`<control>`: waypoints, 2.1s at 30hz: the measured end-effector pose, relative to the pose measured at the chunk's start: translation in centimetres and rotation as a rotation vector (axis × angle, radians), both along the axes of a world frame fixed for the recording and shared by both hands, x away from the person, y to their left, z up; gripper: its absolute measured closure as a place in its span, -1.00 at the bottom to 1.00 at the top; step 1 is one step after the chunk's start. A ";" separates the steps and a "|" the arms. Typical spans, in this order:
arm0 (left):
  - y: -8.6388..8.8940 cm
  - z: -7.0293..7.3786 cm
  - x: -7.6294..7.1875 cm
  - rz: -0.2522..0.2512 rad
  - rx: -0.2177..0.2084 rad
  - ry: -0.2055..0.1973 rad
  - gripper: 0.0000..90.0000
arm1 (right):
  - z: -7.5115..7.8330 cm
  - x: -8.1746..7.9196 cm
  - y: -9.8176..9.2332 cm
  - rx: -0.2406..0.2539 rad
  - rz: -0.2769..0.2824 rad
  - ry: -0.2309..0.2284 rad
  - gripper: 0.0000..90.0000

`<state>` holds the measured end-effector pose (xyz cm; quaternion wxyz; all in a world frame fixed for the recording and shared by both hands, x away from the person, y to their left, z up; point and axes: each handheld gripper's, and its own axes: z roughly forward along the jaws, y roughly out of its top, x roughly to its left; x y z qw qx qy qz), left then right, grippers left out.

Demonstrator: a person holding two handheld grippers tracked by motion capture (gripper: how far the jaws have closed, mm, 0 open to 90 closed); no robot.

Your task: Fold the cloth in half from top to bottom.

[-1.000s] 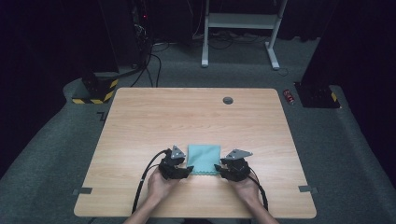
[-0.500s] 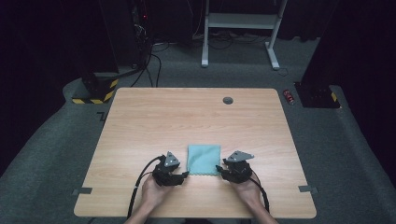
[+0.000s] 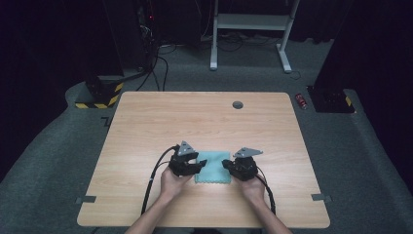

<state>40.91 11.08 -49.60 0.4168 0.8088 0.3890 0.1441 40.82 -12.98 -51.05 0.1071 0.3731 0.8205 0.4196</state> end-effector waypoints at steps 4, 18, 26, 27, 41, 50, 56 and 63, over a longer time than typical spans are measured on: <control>-0.7 -0.5 1.3 0.026 0.015 0.012 0.14 | 0.1 1.6 1.0 0.024 -0.030 0.009 0.88; 0.6 -2.5 2.8 0.105 0.065 0.048 0.13 | -1.2 4.5 0.9 0.002 -0.123 0.062 0.79; 1.5 -1.4 0.6 0.068 0.051 0.029 0.03 | -0.3 3.0 -0.2 0.008 -0.107 0.037 0.67; 1.6 -1.3 0.1 0.060 0.069 0.021 0.01 | -0.3 2.7 -0.3 0.006 -0.099 0.027 0.66; 2.2 -2.3 -3.6 0.020 0.122 0.005 -0.04 | 0.4 0.0 -1.4 -0.029 -0.075 -0.042 0.61; 2.8 -1.9 -4.0 0.017 0.048 0.010 -0.10 | 0.5 -0.6 -2.7 -0.030 -0.096 -0.048 0.54; 4.1 -0.9 -4.8 0.033 -0.019 0.018 -0.14 | 0.7 -0.9 -4.3 -0.018 -0.124 -0.054 0.49; 6.3 -0.7 -5.0 0.101 -0.031 0.022 -0.14 | 0.6 -1.7 -6.1 -0.029 -0.164 -0.061 0.46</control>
